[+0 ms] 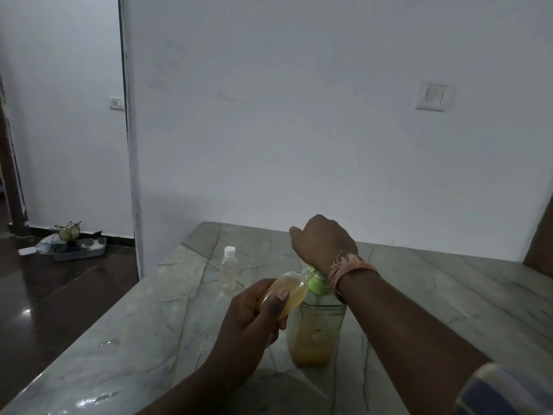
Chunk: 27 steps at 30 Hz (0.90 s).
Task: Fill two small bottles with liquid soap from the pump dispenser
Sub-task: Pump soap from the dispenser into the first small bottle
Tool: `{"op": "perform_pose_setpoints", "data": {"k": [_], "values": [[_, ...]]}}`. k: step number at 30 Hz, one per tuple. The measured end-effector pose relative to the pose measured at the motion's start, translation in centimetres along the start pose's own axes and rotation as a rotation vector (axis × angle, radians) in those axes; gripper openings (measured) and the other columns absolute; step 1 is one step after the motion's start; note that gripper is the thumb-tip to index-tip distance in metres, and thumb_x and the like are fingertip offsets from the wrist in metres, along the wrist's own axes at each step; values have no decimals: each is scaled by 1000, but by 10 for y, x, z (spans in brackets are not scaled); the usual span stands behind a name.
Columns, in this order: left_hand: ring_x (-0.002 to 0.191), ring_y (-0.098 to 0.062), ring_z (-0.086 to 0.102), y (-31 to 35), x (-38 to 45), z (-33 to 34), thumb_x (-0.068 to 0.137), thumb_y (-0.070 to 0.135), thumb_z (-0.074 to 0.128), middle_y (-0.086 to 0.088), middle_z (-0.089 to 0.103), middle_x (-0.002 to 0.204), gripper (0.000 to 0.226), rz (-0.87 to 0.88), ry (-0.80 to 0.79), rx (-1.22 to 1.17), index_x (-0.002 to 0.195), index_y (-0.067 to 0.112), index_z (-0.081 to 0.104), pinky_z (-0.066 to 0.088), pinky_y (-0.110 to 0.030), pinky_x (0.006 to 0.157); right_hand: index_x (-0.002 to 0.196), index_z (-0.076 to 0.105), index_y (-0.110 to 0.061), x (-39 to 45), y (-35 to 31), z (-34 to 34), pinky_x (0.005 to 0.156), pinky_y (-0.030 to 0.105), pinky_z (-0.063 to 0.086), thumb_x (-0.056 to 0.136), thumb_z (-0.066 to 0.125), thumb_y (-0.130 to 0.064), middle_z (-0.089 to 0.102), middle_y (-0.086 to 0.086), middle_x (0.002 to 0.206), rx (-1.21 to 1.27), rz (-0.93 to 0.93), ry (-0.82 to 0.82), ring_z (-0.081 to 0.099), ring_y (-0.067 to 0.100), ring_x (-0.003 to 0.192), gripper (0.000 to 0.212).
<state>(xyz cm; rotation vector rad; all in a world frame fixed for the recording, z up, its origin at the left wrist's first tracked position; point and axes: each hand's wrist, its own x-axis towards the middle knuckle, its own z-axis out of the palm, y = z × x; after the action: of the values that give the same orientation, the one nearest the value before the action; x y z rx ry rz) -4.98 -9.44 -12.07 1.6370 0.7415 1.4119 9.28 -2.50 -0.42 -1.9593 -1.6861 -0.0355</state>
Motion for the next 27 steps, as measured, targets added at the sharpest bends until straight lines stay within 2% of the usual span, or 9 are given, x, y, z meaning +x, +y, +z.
{"op": "perform_pose_setpoints", "data": {"k": [2, 6, 10, 15, 20, 24, 27], "values": [[53, -12, 54, -2, 1, 0, 95, 42, 53, -4, 62, 66, 31, 4, -4, 15, 106, 18, 69, 44, -24, 50, 66, 47, -18, 0, 2, 3, 68, 31, 44, 93, 47, -44, 58, 3, 76, 23, 5, 1, 58, 26, 76, 38], [53, -9, 54, -2, -1, 1, 93, 45, 51, 1, 62, 65, 36, -13, 11, 32, 109, 18, 68, 44, -22, 51, 66, 49, -18, 1, 3, 3, 69, 31, 46, 92, 48, -43, 58, 1, 73, 3, 23, -59, 60, 25, 76, 37], [53, -11, 54, -1, -1, 2, 93, 44, 52, -1, 62, 65, 36, -16, 8, 19, 111, 16, 68, 44, -23, 51, 67, 62, -14, 7, 0, 1, 63, 28, 48, 85, 51, -40, 70, 3, 75, -22, -6, -121, 65, 23, 70, 34], [54, -10, 56, -2, 3, 1, 96, 43, 52, -1, 63, 66, 34, 1, -3, 41, 108, 16, 67, 46, -23, 51, 67, 57, -14, 7, 6, 5, 68, 32, 51, 89, 47, -44, 65, 4, 72, 62, 11, -15, 65, 27, 74, 38], [54, -10, 55, -4, -1, 1, 97, 43, 52, -1, 62, 67, 34, -6, -1, 32, 111, 16, 67, 45, -21, 50, 66, 51, -17, 2, 6, 5, 67, 30, 45, 91, 49, -43, 58, 3, 72, 15, 24, -57, 60, 26, 74, 36], [54, -10, 54, 1, -3, 1, 99, 38, 51, -1, 62, 67, 30, -9, -10, 33, 112, 16, 67, 44, -23, 51, 68, 58, -16, 6, 2, 2, 62, 28, 45, 86, 50, -42, 70, 4, 81, -18, 15, -110, 64, 24, 74, 33], [55, -10, 54, 0, -2, 1, 98, 43, 52, -2, 62, 67, 33, 0, -7, 19, 113, 17, 67, 44, -23, 51, 68, 52, -17, 5, 2, 0, 64, 29, 44, 90, 50, -42, 64, 2, 77, -14, 5, -69, 61, 25, 74, 34]]}}
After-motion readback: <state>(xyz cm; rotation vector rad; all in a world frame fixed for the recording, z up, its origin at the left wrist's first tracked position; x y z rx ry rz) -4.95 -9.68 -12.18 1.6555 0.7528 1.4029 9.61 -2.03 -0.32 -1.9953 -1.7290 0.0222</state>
